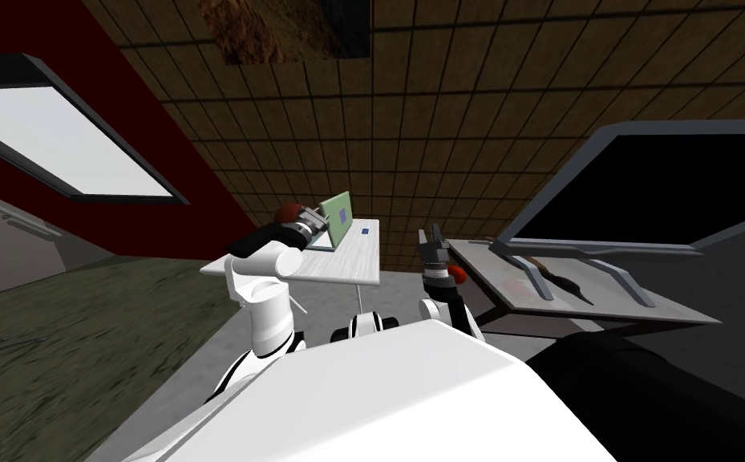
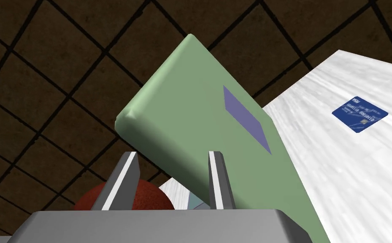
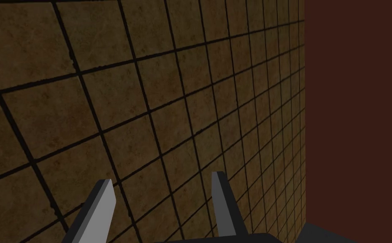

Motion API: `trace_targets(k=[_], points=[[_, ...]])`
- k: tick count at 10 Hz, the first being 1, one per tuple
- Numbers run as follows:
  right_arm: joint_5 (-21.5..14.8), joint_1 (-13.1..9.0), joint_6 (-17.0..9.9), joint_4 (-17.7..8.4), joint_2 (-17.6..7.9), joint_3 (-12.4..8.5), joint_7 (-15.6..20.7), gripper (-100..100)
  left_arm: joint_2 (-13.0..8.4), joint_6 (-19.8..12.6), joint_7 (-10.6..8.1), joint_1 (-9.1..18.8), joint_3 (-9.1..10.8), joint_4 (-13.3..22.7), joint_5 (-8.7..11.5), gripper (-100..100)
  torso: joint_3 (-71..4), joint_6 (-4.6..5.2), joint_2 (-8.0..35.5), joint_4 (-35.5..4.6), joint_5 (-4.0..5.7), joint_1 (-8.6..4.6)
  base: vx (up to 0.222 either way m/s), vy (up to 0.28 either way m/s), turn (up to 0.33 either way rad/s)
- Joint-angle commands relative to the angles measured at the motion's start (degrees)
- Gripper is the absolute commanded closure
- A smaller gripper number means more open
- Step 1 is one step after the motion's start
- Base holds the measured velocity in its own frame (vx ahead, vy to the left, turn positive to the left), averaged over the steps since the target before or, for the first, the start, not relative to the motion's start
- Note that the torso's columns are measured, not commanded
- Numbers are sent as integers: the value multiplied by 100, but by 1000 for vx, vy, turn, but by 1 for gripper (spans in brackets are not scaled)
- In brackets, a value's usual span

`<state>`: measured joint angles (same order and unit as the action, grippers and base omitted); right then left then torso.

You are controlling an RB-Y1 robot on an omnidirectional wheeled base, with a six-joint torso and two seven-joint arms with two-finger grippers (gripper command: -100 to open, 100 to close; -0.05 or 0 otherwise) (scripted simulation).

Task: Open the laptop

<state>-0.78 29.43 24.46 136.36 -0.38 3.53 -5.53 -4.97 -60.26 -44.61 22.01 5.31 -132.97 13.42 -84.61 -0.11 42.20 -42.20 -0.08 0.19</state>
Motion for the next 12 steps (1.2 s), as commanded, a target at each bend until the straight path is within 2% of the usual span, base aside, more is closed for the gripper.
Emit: trace_targets(k=[1, 2, 3, 11, 12], points=[[0, 0, 0, 0, 0, 0, 0, 0, 211, -27, -293, -80, 147, -29, 107, 100, -5, -3, -7, 4, -3, 6, 18, 58, 30], [0, 0, 0, 0, 0, 0, 0, 0, 166, -12, -217, -47, 98, -32, 92, 100, -8, -5, -12, 6, -6, 14, 4, 23, -4], [0, 0, 0, 0, 0, 0, 0, 0, 295, 139, -448, -188, 198, 59, 248, 100, -9, 1, -12, 5, -1, -1, 11, 36, -9], [0, 0, 0, 0, 0, 0, 0, 0, 766, 748, -1261, -765, 595, 448, 835, 100, -21, -13, -52, 74, -26, 30, 25, 57, 6], [0, 0, 0, 0, 0, 0, 0, 0, 717, 772, -1206, -620, 572, 331, 834, 100, -23, -10, -54, 72, -25, 27, 7, 21, -2]])
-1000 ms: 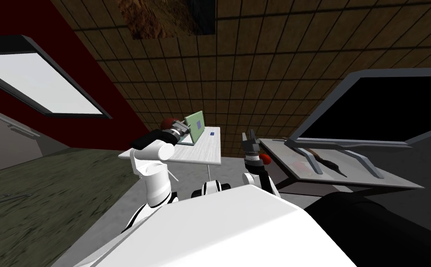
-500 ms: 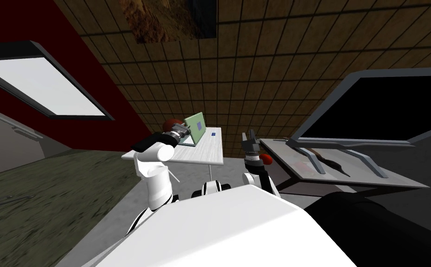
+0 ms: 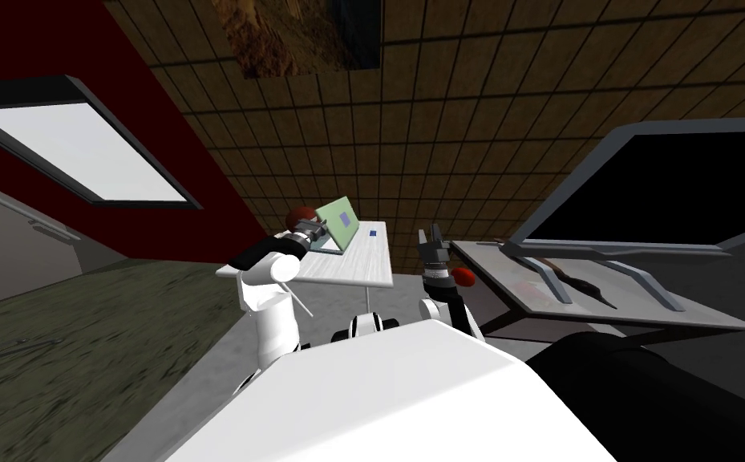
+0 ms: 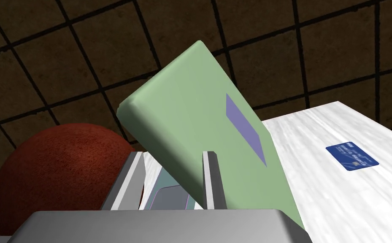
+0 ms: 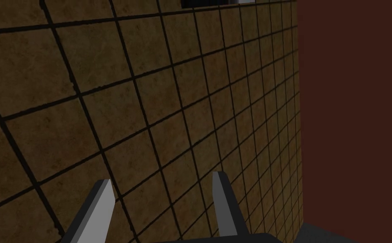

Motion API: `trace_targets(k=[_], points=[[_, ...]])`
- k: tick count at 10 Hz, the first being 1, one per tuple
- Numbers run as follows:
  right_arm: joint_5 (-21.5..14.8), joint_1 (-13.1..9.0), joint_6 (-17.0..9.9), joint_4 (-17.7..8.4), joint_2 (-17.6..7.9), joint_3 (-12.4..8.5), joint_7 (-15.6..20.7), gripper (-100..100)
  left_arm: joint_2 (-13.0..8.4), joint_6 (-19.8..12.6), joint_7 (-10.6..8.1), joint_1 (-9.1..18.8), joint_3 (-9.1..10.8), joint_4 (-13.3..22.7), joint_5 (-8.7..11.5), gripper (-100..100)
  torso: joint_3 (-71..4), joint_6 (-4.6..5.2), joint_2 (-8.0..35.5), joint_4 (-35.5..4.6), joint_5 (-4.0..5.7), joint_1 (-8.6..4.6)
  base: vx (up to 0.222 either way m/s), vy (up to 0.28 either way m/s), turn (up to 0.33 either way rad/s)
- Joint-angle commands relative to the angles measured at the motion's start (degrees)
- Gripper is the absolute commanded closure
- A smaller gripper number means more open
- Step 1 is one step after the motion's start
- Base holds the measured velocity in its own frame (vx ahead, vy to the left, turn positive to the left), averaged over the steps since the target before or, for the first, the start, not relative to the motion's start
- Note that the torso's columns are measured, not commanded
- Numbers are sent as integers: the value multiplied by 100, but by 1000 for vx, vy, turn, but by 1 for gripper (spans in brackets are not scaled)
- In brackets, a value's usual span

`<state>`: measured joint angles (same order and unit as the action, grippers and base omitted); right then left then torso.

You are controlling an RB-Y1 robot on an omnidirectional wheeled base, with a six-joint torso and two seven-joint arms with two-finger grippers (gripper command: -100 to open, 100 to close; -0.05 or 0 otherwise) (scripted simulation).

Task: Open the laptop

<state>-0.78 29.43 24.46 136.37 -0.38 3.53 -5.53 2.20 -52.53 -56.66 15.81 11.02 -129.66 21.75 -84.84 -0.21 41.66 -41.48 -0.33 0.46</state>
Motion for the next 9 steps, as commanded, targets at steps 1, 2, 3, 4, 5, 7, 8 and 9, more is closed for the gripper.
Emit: trace_targets(k=[1, 2, 3, 4, 5, 7, 8, 9], points=[[0, 0, 0, 0, 0, 0, 0, 0, 24, 242, -240, -200, 68, 194, 261, 100, 1, 12, 10, -29, 24, -31, 5, 22, -27], [0, 0, 0, 0, 0, 0, 0, 0, 24, 242, -240, -200, 68, 194, 261, 100, 3, 18, 10, -27, 28, -46, 6, 29, -3], [0, 0, 0, 0, 0, 0, 0, 0, 27, 357, -333, -302, 98, 295, 381, 100, 0, 27, 7, -24, 29, -52, 8, 25, -9], [0, 0, 0, 0, 0, 0, 0, 0, 27, 357, -333, -302, 98, 295, 381, 100, 0, 29, 4, -16, 28, -57, 13, 18, -7], [0, 0, 0, 0, 0, 0, 0, 0, 30, 472, -427, -405, 128, 396, 501, 100, 6, 31, 11, -10, 26, -62, 14, 17, 1], [0, 0, 0, 0, 1, 1, 0, 0, 33, 587, -521, -508, 158, 496, 621, 100, 8, 37, 14, -4, 24, -65, 4, 12, -6], [0, 0, 0, 0, 0, 0, 0, 0, 33, 587, -521, -508, 158, 496, 621, 100, 5, 45, 10, -4, 23, -66, 2, 17, 4], [0, 0, 0, 0, 0, 0, 0, 0, 36, 703, -615, -610, 188, 597, 741, 100, 4, 51, 7, 3, 23, -74, 7, 21, -8]])
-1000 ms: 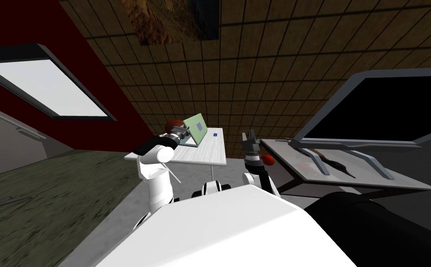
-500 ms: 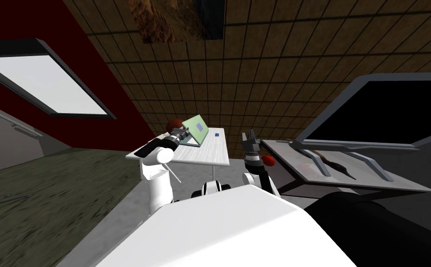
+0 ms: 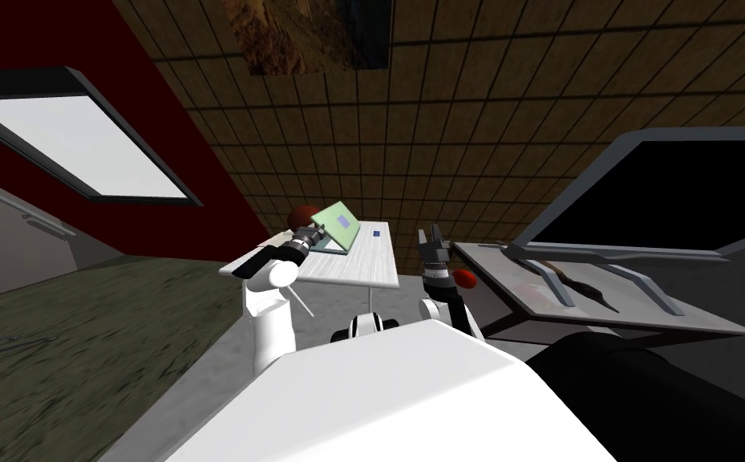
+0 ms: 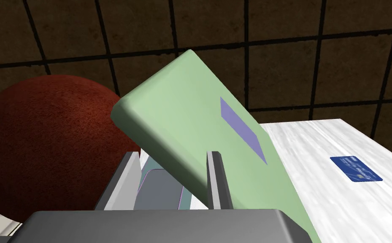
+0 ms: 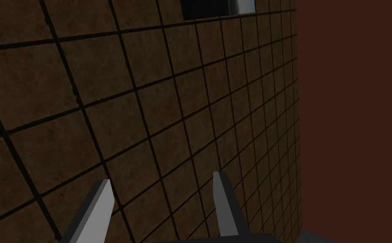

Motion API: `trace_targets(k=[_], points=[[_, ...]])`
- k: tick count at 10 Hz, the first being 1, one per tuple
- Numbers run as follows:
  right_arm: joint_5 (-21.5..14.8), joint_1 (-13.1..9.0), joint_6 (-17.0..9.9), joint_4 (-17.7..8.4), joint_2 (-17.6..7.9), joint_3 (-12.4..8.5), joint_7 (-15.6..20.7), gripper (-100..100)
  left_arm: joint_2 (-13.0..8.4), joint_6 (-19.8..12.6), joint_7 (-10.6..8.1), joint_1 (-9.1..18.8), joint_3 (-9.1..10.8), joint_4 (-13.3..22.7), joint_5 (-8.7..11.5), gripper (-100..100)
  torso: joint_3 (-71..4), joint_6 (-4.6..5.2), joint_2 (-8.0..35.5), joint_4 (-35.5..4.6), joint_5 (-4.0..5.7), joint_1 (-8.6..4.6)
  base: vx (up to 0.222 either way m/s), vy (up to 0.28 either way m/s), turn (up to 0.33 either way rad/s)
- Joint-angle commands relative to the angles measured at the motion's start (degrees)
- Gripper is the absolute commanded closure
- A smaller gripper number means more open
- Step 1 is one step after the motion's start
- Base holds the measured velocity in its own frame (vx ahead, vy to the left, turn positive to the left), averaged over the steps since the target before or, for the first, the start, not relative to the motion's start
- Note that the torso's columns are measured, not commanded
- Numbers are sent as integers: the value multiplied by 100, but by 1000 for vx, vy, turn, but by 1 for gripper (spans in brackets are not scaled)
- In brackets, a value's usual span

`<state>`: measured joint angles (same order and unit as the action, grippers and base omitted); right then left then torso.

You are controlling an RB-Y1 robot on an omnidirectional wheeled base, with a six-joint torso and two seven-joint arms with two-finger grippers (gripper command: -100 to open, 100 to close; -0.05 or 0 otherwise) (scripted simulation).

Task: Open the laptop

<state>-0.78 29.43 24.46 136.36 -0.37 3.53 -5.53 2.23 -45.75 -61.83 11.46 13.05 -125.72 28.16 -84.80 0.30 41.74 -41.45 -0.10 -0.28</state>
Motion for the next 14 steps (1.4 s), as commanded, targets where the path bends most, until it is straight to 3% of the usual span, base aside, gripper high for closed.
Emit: trace_targets(k=[1, 3, 5, 7, 9, 10, 11, 12, 14], points=[[0, 0, 0, 0, 0, 0, 0, 0, 33, 24, -98, -176, -15, 202, 100, 100, 3, 2, 3, 2, 1, -9, 0, 18, 6], [0, 0, 0, 0, 0, 0, 0, 0, 38, 254, -285, -381, 45, 404, 340, 100, -4, 12, -5, 1, 9, -24, 2, 19, -18], [0, 0, 0, 0, 0, 0, 0, 0, 38, 254, -285, -381, 45, 404, 340, 100, -3, 10, -4, 0, 9, -22, 3, 7, -3], [0, 0, 0, 0, 0, 0, 0, 0, 44, 485, -473, -586, 104, 605, 580, 100, -5, 16, -10, 3, 18, -37, 5, 18, -18], [0, 0, 0, 0, 0, 0, 0, 0, 33, 559, -511, -445, 174, 497, 553, 100, -14, 12, -19, 7, 8, -17, -8, 11, 6], [0, 0, 0, 0, 0, 0, 0, 0, 42, 828, -629, -597, 149, 766, 857, 100, -14, 1, -12, -26, 21, -11, -10, 26, -36], [0, 0, 0, 0, 0, 0, 0, 0, -45, 416, -800, -466, 284, 324, 719, -100, -15, 4, -14, -25, 11, 2, 21, 2, 40], [0, 1, 0, 1, 0, 0, 0, 0, -45, 416, -800, -466, 284, 324, 719, -100, -13, -16, -4, -50, 13, 8, 47, -25, 44], [0, 1, 0, 1, 0, 0, 0, 0, -113, 144, -990, -449, 363, 63, 707, -100, 20, -28, 50, -81, 11, 23, 48, -25, 30]])
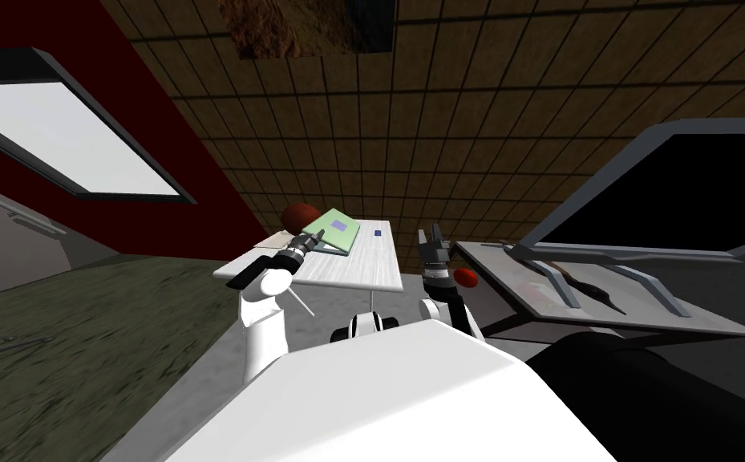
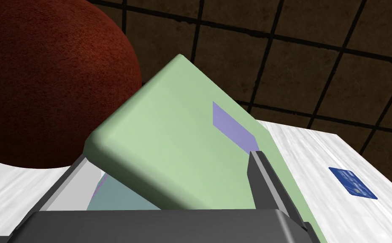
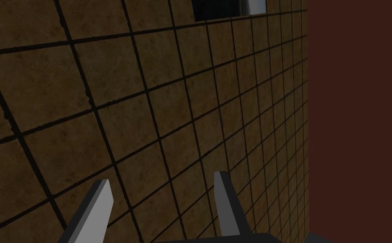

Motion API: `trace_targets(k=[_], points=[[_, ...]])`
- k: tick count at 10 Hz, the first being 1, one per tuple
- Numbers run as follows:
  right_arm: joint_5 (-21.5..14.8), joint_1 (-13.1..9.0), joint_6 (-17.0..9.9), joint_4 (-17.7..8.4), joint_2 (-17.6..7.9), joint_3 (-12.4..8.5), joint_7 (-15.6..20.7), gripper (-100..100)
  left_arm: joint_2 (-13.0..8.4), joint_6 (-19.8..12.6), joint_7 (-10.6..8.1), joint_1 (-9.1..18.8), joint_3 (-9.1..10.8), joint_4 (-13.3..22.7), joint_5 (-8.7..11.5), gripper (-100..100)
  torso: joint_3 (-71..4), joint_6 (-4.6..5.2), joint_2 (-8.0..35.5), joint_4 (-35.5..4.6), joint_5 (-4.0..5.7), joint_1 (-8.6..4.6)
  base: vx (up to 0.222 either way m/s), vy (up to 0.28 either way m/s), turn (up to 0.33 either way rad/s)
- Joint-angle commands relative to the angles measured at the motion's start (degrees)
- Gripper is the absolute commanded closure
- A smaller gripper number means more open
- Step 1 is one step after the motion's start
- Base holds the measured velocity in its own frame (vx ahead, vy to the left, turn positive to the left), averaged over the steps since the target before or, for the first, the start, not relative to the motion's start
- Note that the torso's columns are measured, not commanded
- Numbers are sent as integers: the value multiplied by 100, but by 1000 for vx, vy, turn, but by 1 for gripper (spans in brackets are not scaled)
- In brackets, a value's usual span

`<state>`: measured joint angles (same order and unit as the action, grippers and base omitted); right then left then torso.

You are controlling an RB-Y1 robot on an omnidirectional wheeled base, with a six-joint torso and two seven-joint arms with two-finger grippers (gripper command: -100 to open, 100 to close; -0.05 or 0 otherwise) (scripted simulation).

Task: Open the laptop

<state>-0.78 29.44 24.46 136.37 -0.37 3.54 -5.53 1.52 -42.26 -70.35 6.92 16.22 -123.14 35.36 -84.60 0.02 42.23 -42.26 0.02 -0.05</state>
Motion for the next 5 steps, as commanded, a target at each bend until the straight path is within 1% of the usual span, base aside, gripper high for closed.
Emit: trace_targets(k=[1, 4, 5], points=[[0, 0, 0, 0, 0, 0, 0, 0, -76, -340, -233, 13, 86, -325, -20, -100, 10, 2, 17, -14, 4, 2, 44, -21, 31], [0, 0, 0, 0, 0, 0, 0, 0, -177, -748, -516, 39, 205, -717, -38, -100, 20, -5, 32, -23, 8, -3, 49, -24, 37], [0, -1, 0, 0, 0, 0, 0, 0, -211, -883, -611, 48, 244, -848, -45, -100, 16, -5, 27, -18, 6, -3, 14, -19, 39]])
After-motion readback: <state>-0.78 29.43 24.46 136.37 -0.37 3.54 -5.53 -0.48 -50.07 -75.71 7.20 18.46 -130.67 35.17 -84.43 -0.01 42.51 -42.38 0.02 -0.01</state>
